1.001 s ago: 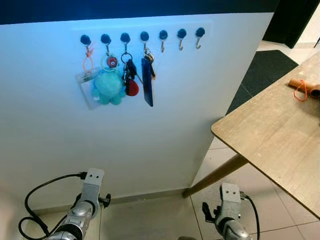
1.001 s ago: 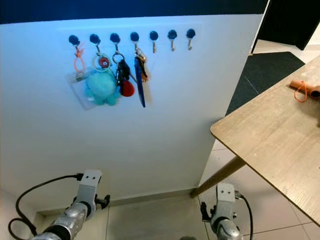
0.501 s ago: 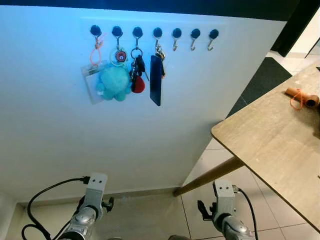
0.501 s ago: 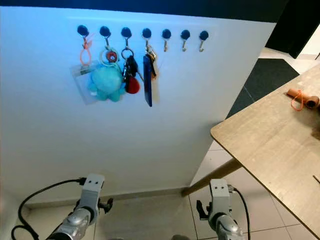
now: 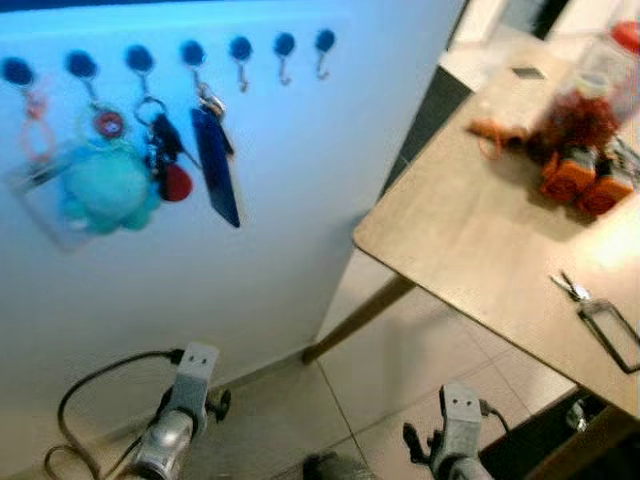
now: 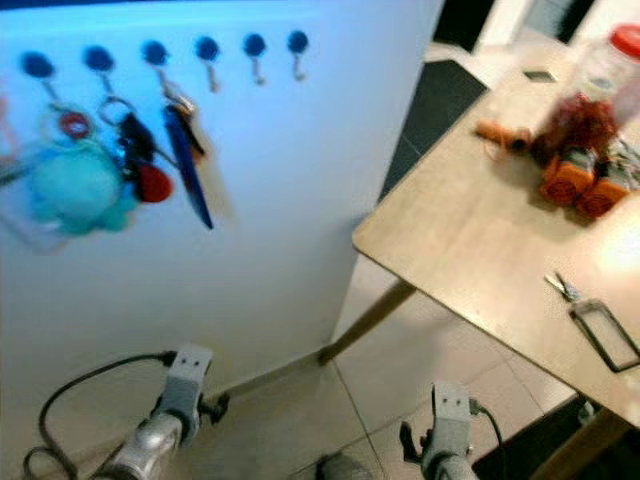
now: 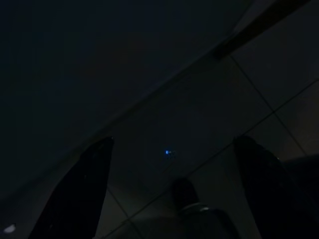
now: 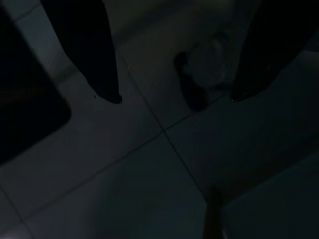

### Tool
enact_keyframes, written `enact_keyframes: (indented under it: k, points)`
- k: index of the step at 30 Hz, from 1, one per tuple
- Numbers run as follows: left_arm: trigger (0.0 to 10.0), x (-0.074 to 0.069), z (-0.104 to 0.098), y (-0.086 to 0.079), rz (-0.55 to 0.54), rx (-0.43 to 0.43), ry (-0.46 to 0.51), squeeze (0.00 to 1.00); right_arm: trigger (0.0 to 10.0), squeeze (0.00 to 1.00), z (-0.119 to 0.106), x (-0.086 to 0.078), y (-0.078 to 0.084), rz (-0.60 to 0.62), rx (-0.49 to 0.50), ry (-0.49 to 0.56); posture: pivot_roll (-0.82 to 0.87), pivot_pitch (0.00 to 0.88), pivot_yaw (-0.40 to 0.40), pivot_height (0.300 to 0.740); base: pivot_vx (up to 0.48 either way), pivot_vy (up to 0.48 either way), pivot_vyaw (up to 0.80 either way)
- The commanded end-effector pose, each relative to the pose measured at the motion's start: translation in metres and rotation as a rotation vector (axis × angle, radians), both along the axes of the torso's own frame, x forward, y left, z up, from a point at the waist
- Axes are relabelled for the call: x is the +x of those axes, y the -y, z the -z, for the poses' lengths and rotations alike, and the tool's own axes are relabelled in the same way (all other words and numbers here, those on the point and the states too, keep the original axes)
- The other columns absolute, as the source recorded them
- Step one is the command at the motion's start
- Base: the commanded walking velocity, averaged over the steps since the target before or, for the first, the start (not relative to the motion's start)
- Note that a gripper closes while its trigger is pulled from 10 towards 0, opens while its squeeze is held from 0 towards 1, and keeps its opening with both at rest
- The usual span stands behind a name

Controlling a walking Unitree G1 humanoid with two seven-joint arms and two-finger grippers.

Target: Hang keys on a hook

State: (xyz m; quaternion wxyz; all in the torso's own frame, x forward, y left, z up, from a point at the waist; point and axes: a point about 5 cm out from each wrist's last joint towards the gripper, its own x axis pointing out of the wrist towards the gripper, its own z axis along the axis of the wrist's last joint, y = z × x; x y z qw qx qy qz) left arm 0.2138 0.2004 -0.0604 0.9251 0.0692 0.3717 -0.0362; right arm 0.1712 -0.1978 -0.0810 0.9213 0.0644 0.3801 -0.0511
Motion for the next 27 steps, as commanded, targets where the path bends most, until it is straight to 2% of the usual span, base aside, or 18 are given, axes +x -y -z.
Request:
enact_keyframes:
  k: [1,8,12,27]
  points:
    - [10.0,-0.003,0.001,0.001,-0.021,-0.019,0.003,0.00,10.0,0.00,0.001,-0.004,0.004,0.013,-0.005,-0.008,0.05,0.133,-0.050,0.740,0.000,0.000,-0.80]
    - [10.0,-0.002,-0.001,-0.006,-0.091,-0.031,0.036,0.00,10.0,0.00,0.000,-0.001,0.002,-0.013,-0.014,-0.002,0.04,0.128,-0.048,0.740,0.000,0.000,-0.80]
    - [10.0,0.000,-0.003,-0.005,-0.100,-0.038,0.064,0.00,10.0,0.00,-0.002,0.003,0.001,-0.036,-0.019,0.007,0.05,0.116,-0.063,0.740,0.000,0.000,-0.80]
    - [10.0,-0.004,-0.001,-0.004,-0.112,-0.051,0.076,0.00,10.0,0.00,-0.007,0.015,-0.004,-0.155,-0.048,0.018,0.04,0.057,-0.096,0.740,0.000,0.000,-0.80]
